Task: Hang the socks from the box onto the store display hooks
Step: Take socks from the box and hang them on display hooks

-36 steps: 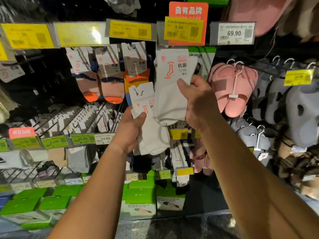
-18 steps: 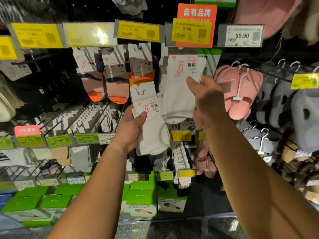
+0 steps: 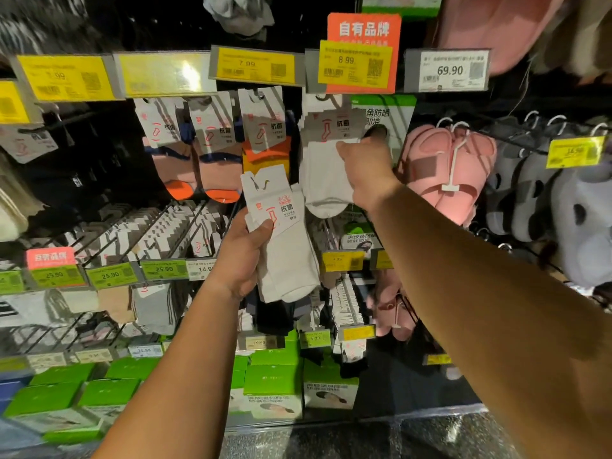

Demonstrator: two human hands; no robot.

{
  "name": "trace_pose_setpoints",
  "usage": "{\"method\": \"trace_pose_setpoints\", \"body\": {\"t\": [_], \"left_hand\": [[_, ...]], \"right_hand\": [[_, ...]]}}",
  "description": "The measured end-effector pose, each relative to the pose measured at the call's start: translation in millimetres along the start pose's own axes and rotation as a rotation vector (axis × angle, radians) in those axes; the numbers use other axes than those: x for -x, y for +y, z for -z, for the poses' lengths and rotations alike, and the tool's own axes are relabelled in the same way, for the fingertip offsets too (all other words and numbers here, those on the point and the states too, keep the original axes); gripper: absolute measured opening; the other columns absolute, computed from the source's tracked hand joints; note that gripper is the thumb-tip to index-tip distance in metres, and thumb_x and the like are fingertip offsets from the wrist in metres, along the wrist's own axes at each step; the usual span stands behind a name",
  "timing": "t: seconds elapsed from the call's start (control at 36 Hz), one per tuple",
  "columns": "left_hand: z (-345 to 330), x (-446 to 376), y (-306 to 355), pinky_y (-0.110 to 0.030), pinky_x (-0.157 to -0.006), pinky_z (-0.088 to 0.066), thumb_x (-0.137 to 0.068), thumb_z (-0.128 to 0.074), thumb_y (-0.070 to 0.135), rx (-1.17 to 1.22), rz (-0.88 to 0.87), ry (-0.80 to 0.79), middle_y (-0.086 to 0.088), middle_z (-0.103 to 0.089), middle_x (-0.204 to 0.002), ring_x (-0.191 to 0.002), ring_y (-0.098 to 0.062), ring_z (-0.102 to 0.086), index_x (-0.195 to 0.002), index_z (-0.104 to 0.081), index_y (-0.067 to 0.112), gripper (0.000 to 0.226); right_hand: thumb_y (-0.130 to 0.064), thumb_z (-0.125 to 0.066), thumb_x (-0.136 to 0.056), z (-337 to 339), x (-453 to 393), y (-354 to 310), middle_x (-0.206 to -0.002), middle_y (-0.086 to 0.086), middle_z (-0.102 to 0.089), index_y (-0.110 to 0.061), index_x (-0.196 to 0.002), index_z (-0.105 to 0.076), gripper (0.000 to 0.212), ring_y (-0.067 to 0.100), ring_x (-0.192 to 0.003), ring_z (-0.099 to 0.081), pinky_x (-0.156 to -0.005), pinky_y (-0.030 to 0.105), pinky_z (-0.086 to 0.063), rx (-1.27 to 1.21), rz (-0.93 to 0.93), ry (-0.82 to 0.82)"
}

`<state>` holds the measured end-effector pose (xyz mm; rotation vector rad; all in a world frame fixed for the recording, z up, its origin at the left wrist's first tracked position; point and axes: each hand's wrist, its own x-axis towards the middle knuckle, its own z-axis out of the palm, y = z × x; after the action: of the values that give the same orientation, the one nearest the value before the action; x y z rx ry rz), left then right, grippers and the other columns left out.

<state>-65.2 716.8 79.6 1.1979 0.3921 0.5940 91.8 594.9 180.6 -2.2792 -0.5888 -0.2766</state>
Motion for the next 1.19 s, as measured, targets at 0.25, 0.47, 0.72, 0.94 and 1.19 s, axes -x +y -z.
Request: {"method": "trace_pose_setpoints", "body": {"t": [0.25,0.47,0.72,0.94,1.19], "left_hand": [[8.2,2.8,1.7,-0.046,-0.101,-0.053,-0.103,-0.048,0.002,-0.026,0.005,0.039,-0.012,-0.067,-0.131,-0.118,-0.029,-0.066,-0.143,-0.048,0.009,0.04],[-0.2,-0.3,9.2,-0.044,-0.099,-0.055,-0.102,-0.052,0.004,0.019,-0.025,-0.025,-0.014,-0.067,-0.132,-0.12,-0.032,-0.065,-0.143,-0.048,0.007,0.041],[-25.7,3.4,15.1,-0.049,-0.104,-0.051,-0.105,-0.049,0.01,0.079,-0.054,-0.12,-0.017,-0.064,-0.135,-0.126,-0.033,-0.062,-0.142,-0.048,0.005,0.037],[-21.4,-0.1,10.0,-0.06,-0.109,-0.044,-0.103,-0.042,-0.005,-0.013,-0.033,-0.058,-0.013,-0.064,-0.136,-0.125,-0.032,-0.062,-0.142,-0.049,0.005,0.041],[-20.8,-4.5,13.1,-0.049,-0.109,-0.046,-0.102,-0.042,-0.009,-0.054,-0.06,0.059,-0.004,-0.069,-0.128,-0.115,-0.019,-0.067,-0.134,-0.055,0.009,0.039]], "right_hand": [[-0.042,-0.066,-0.088,-36.6,-13.0,7.1,-0.084,0.004,-0.058,-0.014,-0.091,-0.053,0.031,0.021,-0.079,-0.059,-0.063,0.022,-0.051,-0.528,-0.259,0.04],[-0.037,-0.068,-0.092,-65.0,106.0,15.1,-0.072,-0.009,-0.062,-0.027,-0.084,-0.052,0.02,0.007,-0.063,-0.06,-0.056,0.017,-0.05,-0.625,0.006,-0.107],[-0.02,-0.069,-0.092,-62.2,108.7,24.7,-0.104,-0.017,-0.071,-0.024,-0.118,-0.059,0.028,-0.006,-0.091,-0.067,-0.073,0.007,-0.05,-0.994,-0.122,-0.135],[-0.031,-0.059,-0.097,-52.0,99.1,37.2,-0.098,0.003,-0.074,-0.016,-0.105,-0.065,0.018,0.026,-0.086,-0.068,-0.074,0.044,-0.056,-0.863,-0.103,-0.094],[-0.018,-0.051,-0.103,-2.4,81.9,23.6,-0.106,-0.008,-0.072,-0.011,-0.113,-0.063,0.017,0.005,-0.093,-0.069,-0.078,0.025,-0.056,-0.98,0.018,-0.158]]}}
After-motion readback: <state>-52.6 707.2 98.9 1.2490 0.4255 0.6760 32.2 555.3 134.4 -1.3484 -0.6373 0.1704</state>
